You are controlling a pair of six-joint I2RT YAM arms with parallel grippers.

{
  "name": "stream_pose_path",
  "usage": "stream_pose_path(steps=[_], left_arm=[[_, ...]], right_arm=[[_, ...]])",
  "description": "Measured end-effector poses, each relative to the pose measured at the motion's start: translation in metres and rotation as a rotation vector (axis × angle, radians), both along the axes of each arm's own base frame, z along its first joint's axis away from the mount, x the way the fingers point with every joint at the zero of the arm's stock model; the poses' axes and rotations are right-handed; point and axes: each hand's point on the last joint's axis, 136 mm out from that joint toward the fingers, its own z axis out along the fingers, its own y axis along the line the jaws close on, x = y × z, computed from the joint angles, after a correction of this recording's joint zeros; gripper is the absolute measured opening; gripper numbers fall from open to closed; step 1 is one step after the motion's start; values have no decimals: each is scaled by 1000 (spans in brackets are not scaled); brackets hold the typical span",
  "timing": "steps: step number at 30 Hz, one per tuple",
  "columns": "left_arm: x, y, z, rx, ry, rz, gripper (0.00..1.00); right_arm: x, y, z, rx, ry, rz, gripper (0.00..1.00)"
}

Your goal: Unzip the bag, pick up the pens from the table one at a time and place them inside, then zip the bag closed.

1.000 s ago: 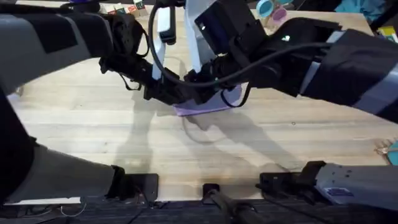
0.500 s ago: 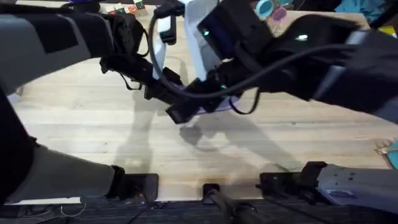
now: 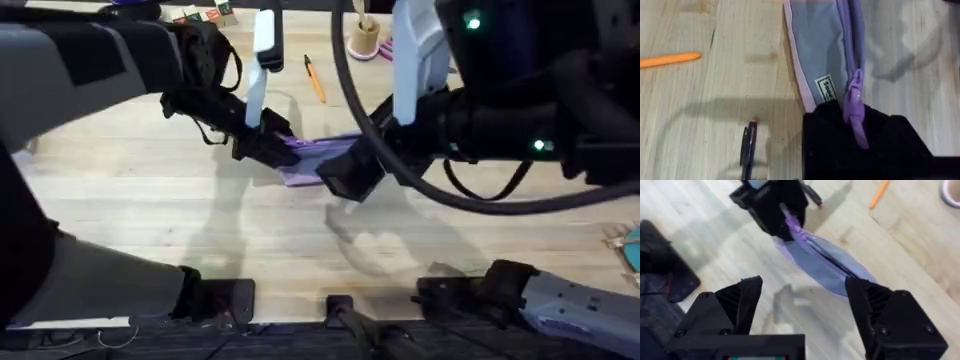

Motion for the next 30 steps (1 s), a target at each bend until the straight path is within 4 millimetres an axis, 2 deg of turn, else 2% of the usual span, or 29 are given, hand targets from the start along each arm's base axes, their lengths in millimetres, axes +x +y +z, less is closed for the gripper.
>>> stream_pose_path(steps=[1, 2, 3, 7, 8, 10, 15, 20, 24, 27, 30], left_arm=[[0, 0, 0, 0, -1, 0, 47], [0, 0, 0, 0, -1, -1, 116], [0, 0, 0, -2, -1, -1, 237], [1, -1, 1, -10, -3, -1, 870], [0, -1, 1, -11, 0, 1, 955], [0, -2, 2, -14, -2, 0, 990], [0, -2, 3, -21, -1, -1, 993], [-12, -1, 6, -13, 72, 0, 995], [-14, 1, 20, -6, 115, 6, 995], [-8, 5, 33, -5, 120, 25, 995], [-3, 12, 43, -4, 126, 51, 995]], right_arm=[[2, -2, 0, -8, -11, -6, 996], [3, -3, 0, -16, -19, -12, 996], [4, -4, 0, -22, -25, -16, 996], [7, -7, 1, -38, -42, -26, 996], [8, -8, 1, -40, -45, -29, 996], [9, -9, 1, -47, -53, -37, 995], [22, -23, 3, -105, -115, -99, 995], [37, -51, 5, -225, -200, -210, 996], [44, -70, 9, -310, -259, -271, 996], [44, -70, 9, -339, -273, -235, 996], [38, -59, 4, -343, -255, -117, 996]])
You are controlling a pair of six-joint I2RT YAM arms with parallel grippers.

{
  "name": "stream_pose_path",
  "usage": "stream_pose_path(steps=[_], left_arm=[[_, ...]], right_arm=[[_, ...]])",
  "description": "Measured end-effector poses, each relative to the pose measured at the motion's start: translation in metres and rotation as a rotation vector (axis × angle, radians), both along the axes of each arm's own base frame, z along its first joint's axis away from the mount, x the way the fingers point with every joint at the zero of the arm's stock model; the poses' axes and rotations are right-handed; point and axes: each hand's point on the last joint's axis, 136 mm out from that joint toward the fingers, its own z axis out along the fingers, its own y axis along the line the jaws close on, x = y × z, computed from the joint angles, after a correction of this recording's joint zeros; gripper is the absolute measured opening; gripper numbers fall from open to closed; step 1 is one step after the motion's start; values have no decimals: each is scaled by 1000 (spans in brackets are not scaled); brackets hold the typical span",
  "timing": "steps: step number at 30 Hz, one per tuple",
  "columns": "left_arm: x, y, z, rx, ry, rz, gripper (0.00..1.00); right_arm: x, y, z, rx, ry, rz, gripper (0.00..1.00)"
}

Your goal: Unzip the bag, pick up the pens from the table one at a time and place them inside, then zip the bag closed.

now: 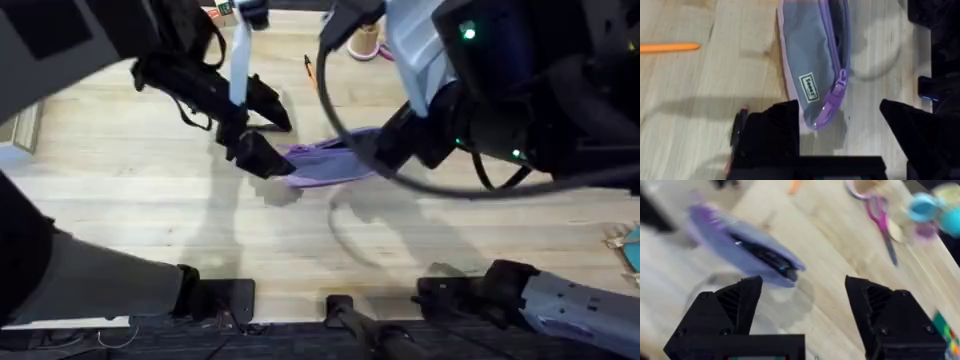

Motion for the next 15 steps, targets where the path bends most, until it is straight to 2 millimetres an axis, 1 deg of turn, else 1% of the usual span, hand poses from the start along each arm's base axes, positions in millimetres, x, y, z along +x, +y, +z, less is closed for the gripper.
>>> stream_pose_path(steps=[5, 8, 11, 15], left_arm=[[7, 13, 12, 2, 13, 48, 995], [10, 21, 22, 8, 1, 76, 995], [13, 28, 37, 17, -62, 96, 995], [8, 33, 59, 49, -179, 92, 995]], right_arm=[[-20, 26, -8, 6, 82, 243, 995], [-31, 38, -11, 45, 133, 356, 994], [-34, 41, -11, 108, 181, 409, 992], [-34, 35, -4, 180, 252, 433, 992]])
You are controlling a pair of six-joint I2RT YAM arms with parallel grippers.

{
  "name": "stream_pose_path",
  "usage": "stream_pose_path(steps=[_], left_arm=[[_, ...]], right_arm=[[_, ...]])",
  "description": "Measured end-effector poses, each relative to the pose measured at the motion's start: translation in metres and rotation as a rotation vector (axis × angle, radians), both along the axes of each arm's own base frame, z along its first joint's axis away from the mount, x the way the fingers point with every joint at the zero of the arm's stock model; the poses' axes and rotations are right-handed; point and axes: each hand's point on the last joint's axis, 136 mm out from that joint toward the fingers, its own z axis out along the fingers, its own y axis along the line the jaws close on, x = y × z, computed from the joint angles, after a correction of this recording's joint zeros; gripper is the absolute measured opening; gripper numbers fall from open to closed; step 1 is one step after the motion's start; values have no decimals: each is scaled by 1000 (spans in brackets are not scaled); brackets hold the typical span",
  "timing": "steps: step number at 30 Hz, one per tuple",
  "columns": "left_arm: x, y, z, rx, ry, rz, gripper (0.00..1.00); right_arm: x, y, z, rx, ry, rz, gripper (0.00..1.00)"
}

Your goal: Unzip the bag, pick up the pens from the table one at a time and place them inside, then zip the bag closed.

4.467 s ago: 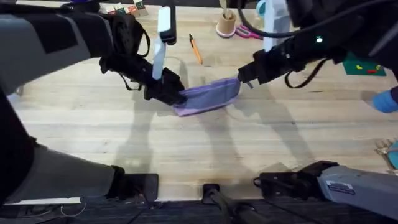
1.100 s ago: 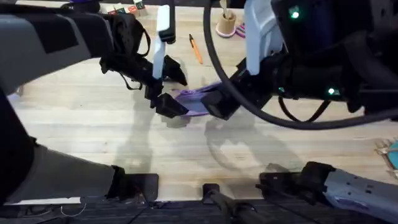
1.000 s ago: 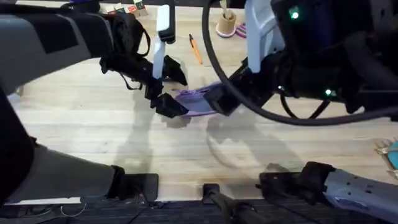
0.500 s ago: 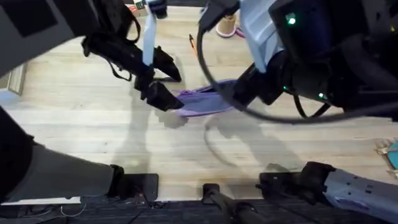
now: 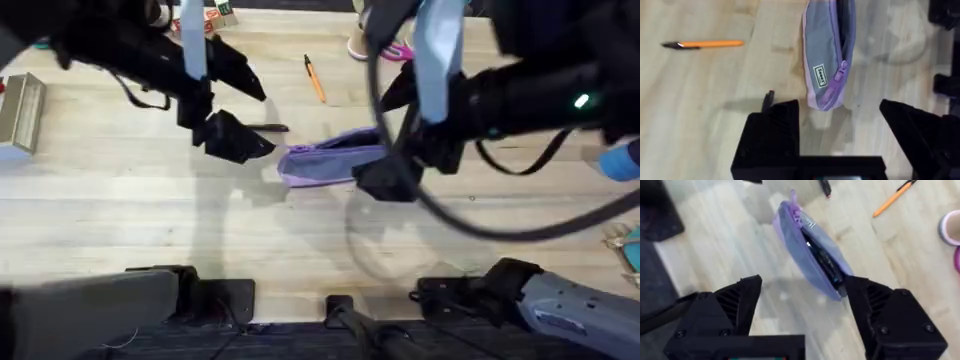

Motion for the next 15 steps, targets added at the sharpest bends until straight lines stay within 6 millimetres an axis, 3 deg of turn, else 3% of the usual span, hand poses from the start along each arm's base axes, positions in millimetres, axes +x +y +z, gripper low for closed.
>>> stream_pose_path(steps=[9, 15], left_arm=[[-30, 5, 42, 53, -169, -6, 995], [-56, 9, 51, 94, -177, -1, 996]], right_arm=[[-6, -1, 9, -80, 123, 133, 993], [30, 6, 1, -142, 34, 129, 996]])
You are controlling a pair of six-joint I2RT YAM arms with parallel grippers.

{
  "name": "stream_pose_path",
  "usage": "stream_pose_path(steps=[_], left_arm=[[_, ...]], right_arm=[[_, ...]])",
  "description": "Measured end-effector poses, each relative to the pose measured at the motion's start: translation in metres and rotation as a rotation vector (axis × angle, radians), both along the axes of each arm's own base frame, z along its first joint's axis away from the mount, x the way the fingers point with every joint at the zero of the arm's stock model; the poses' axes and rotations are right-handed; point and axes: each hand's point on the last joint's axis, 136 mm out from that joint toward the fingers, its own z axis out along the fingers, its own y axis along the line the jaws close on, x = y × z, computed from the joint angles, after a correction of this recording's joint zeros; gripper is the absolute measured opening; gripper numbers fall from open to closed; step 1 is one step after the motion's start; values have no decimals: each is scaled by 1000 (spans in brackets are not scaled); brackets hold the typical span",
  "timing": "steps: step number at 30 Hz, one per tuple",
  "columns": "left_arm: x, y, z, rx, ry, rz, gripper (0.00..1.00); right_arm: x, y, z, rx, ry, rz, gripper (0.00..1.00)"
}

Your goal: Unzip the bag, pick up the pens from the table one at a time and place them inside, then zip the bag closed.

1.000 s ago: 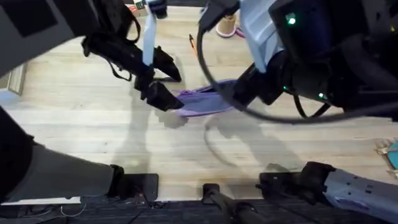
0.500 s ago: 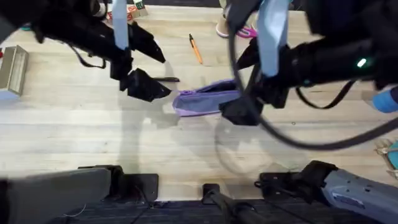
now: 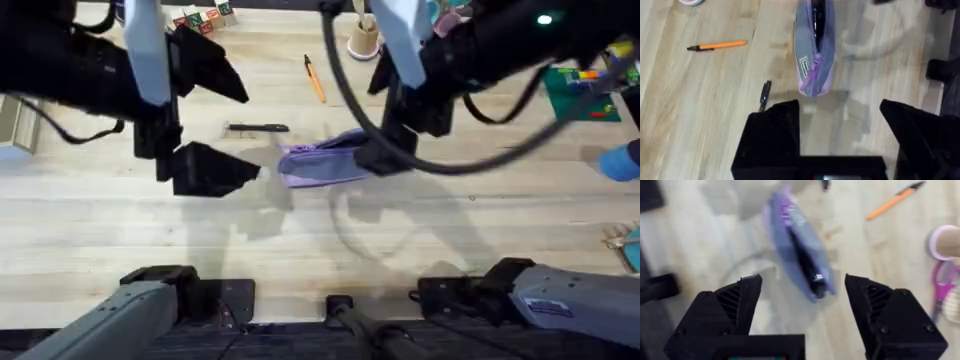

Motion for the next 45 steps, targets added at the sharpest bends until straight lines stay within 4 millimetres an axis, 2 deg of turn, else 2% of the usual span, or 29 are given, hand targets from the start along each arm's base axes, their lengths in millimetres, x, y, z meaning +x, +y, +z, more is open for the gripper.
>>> stream_pose_path(steps=[5, 17, 18, 24, 25, 33, 45], left_arm=[[-6, 3, 2, 25, -14, 6, 995], [-5, 9, -2, 67, -13, 16, 995], [-5, 9, -3, 68, -13, 16, 995], [-5, 9, -3, 69, -13, 17, 995], [-5, 9, -3, 69, -14, 17, 995], [-5, 9, -3, 69, -13, 17, 994], [-5, 9, -3, 69, -13, 17, 995]], right_arm=[[19, -6, -4, -58, -68, -29, 996], [22, -9, -4, -78, -86, -29, 996], [22, -8, -4, -77, -85, -27, 972], [15, -7, -6, -68, -55, -11, 103], [13, -8, -7, -73, -45, -8, 53], [-3, -18, -29, -174, 38, 97, 31], [6, 2, -64, -192, 86, 282, 31]])
